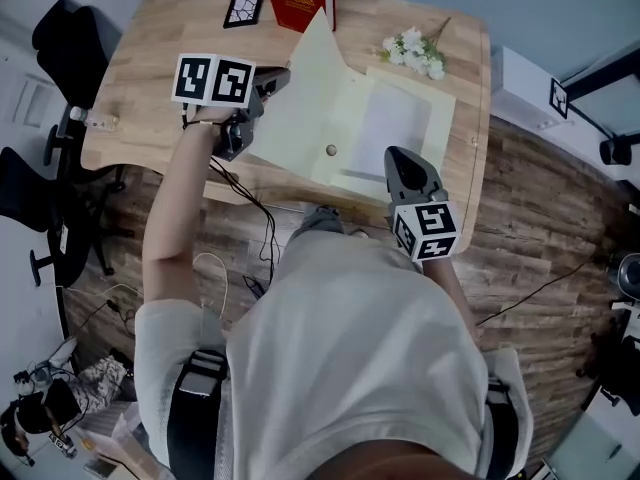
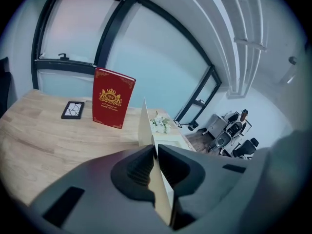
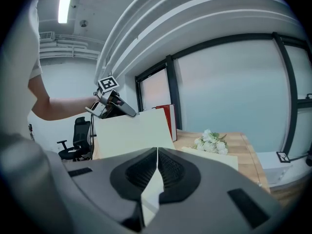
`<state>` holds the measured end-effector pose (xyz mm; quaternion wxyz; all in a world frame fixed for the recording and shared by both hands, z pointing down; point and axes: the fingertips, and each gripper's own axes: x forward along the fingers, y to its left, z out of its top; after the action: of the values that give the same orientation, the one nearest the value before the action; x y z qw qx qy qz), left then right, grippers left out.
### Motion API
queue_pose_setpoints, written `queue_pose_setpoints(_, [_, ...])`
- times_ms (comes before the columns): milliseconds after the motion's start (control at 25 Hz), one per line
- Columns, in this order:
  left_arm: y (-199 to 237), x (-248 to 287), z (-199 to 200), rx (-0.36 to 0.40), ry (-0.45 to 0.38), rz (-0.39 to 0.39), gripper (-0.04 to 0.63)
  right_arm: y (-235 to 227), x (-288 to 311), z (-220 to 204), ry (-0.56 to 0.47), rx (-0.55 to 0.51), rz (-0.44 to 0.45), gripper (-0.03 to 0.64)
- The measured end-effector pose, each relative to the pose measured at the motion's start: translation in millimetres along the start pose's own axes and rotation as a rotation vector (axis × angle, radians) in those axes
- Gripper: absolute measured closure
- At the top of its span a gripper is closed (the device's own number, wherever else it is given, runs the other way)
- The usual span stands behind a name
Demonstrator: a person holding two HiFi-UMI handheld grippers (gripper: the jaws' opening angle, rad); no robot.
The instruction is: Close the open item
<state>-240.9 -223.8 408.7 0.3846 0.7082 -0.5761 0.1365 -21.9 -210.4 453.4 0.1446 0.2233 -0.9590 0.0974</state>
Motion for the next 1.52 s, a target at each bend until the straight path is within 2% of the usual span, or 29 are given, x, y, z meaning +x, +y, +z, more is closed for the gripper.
queue_pose_setpoints(240, [-29.6,7.1,6.0,0.032,-0.005,-0.028,0.552,-6.0,-10.7,-2.5,-0.009,0.009,-0.023,0.597])
queue_pose_setpoints(480, [-60.7,17.0,10.2,0.023,-0.017,-0.099,0.552,-11.2,-20.1,-5.3,-0.013,0.015,-0.046,0.597])
queue_pose_setpoints(800, [-92.2,32.3,11.3,0.052,-0.011,-0.142,0.548,-23.2,-33.7,-9.1,-0.02,0.025,-0.084,0.597])
queue_pose_setpoints(1520, [-153.8,74.6,3.8,0.03,0.017,-0.333,0.517,-45.6,-58.9,-18.0,-0.018,0.047,-0.169,0.597])
